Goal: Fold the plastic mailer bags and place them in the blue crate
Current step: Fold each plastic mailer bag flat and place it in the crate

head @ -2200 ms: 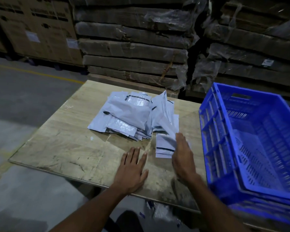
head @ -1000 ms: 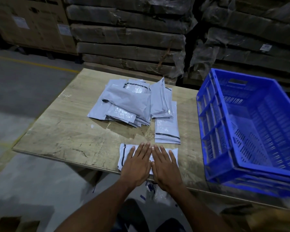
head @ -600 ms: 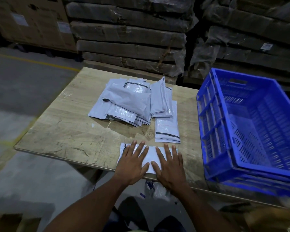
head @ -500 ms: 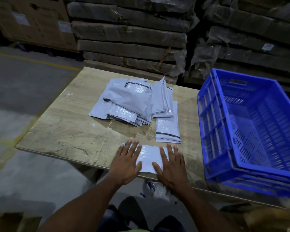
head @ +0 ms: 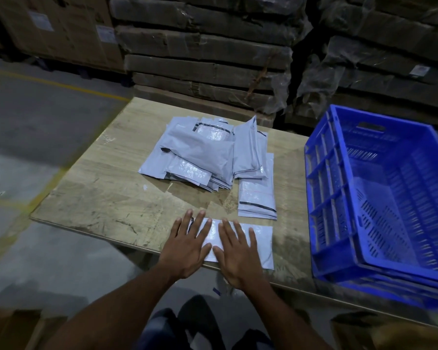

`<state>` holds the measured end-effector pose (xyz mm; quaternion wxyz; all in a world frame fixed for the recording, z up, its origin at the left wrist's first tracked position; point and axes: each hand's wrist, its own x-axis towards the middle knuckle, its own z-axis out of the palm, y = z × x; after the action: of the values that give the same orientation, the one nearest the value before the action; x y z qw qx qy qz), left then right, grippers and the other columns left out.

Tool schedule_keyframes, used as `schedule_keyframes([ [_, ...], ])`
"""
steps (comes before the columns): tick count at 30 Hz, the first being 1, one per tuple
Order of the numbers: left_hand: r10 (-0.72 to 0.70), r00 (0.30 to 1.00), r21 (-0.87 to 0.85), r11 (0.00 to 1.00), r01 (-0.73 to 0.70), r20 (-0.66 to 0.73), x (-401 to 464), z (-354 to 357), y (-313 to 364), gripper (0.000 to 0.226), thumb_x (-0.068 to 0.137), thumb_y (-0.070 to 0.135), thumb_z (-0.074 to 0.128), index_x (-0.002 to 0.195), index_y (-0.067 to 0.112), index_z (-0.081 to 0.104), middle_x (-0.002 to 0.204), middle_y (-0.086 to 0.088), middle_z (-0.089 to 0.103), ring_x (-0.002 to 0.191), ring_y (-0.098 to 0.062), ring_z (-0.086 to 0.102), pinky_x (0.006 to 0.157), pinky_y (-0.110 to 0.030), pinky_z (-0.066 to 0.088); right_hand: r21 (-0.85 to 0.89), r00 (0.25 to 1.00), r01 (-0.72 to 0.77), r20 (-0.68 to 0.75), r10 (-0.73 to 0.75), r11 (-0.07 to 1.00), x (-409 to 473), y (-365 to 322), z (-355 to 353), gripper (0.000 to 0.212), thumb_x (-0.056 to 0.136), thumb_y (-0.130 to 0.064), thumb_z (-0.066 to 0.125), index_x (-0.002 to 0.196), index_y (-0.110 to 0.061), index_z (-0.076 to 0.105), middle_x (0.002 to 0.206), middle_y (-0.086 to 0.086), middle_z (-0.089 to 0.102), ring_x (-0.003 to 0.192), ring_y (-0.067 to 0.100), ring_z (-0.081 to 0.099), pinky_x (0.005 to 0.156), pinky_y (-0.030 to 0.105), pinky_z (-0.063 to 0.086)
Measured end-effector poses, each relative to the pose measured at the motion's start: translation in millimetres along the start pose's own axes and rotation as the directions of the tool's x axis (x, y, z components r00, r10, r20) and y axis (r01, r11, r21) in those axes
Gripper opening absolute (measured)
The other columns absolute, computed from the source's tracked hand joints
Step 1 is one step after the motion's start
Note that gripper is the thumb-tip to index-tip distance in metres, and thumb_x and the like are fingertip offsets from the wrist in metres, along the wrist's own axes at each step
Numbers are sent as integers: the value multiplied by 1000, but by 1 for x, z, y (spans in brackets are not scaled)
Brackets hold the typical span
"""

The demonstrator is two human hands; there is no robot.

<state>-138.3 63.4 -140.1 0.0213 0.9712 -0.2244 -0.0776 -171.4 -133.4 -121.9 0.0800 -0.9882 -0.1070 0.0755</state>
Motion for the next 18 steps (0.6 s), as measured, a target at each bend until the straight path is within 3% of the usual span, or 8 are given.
schedule_keyframes([
  [5,-5,999,-13,1000,6,32,0,-2,-1,73,106,62,7,166,22,14,174,-7,2,159,-37,3,122,-49,-1,-57,997,-80,18,81,995,-17,38,-2,64,103,-64,16,160,-35,17,169,1,14,155,31,11,120,60,15],
  [8,-6,999,-51,999,9,52,1,-5,-2,77,98,68,-7,164,28,-10,169,-2,-25,155,-31,-25,124,-48,-12,-43,989,-138,42,140,990,-26,54,-5,71,99,-70,10,161,-34,6,170,2,-1,155,30,-1,124,52,6],
  [13,25,992,-156,988,-5,128,4,-14,-3,83,88,75,-14,159,33,-22,161,6,-41,147,-30,-42,117,-44,-23,46,964,-258,85,253,965,-36,62,-16,73,98,-69,4,160,-31,-7,166,2,-25,151,23,-26,123,54,-7],
  [16,-7,990,-274,961,45,139,5,-23,-1,91,82,77,-27,158,28,-21,162,5,-36,147,-29,-40,121,-43,-21,11,971,-238,-10,238,971,-33,52,-25,67,103,-53,12,161,-20,7,169,7,-7,155,29,-12,122,58,-5],
  [18,7,998,-224,975,7,60,6,-33,9,81,100,59,-6,162,9,8,171,-10,0,157,-33,-7,129,-48,5,-10,991,-132,5,132,991,-21,38,-24,61,105,-44,18,158,-15,23,168,7,11,155,31,11,121,61,13],
])
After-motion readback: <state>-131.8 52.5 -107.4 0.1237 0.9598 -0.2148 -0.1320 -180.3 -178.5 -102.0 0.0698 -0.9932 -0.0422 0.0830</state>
